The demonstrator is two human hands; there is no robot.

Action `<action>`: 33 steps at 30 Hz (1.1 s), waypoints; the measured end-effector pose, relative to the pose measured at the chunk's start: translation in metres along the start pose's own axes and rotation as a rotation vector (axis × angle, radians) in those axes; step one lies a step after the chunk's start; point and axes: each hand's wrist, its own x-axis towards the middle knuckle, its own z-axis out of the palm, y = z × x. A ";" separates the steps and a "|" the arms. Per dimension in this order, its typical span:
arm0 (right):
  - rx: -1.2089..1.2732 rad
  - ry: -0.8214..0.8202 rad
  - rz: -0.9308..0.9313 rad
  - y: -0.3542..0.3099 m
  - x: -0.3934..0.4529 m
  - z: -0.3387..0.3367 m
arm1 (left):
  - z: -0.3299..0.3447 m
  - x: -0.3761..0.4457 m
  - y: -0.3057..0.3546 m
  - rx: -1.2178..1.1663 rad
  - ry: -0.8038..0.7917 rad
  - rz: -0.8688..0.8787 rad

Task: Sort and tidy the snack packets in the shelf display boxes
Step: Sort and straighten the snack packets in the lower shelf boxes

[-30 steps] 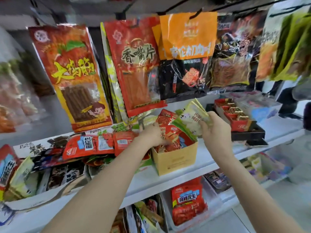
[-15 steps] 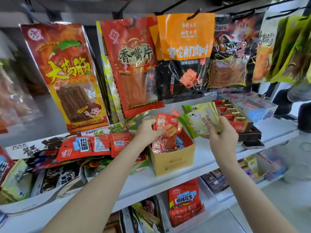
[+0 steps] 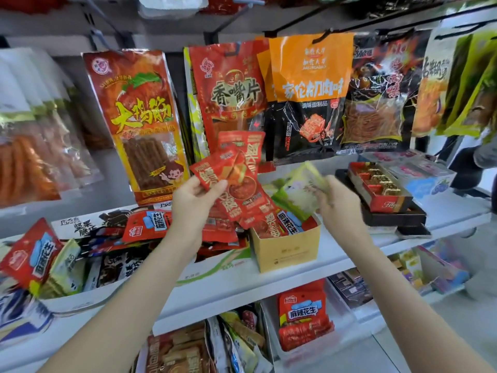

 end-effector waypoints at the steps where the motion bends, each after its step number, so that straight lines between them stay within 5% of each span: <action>1: -0.118 -0.183 0.019 -0.002 0.009 0.008 | -0.005 -0.001 0.003 -0.014 0.011 -0.013; 4: -0.352 -0.568 0.058 -0.010 0.031 0.039 | -0.018 -0.006 0.010 -0.003 0.008 -0.049; 11: -0.398 -0.327 -0.034 -0.024 0.014 0.046 | -0.061 -0.041 0.021 0.124 -0.121 -0.127; 14: 0.085 -0.237 -0.020 -0.048 -0.022 0.024 | -0.081 -0.071 0.011 0.230 -0.211 -0.155; 17: 0.612 -0.618 0.099 -0.081 -0.079 0.012 | -0.100 -0.105 -0.011 0.307 -0.308 -0.220; 19: 0.498 -0.831 0.012 -0.087 -0.110 0.024 | -0.114 -0.123 -0.029 0.309 -0.328 -0.271; 25: 0.059 -0.795 -0.247 -0.085 -0.155 0.081 | -0.170 -0.156 -0.081 0.382 -0.286 -0.471; 28: -0.004 -0.762 -0.221 -0.079 -0.164 0.089 | -0.205 -0.163 -0.102 0.354 -0.207 -0.617; 33: 0.176 -1.004 -0.072 -0.089 -0.177 0.109 | -0.231 -0.152 -0.119 0.423 -0.252 -0.724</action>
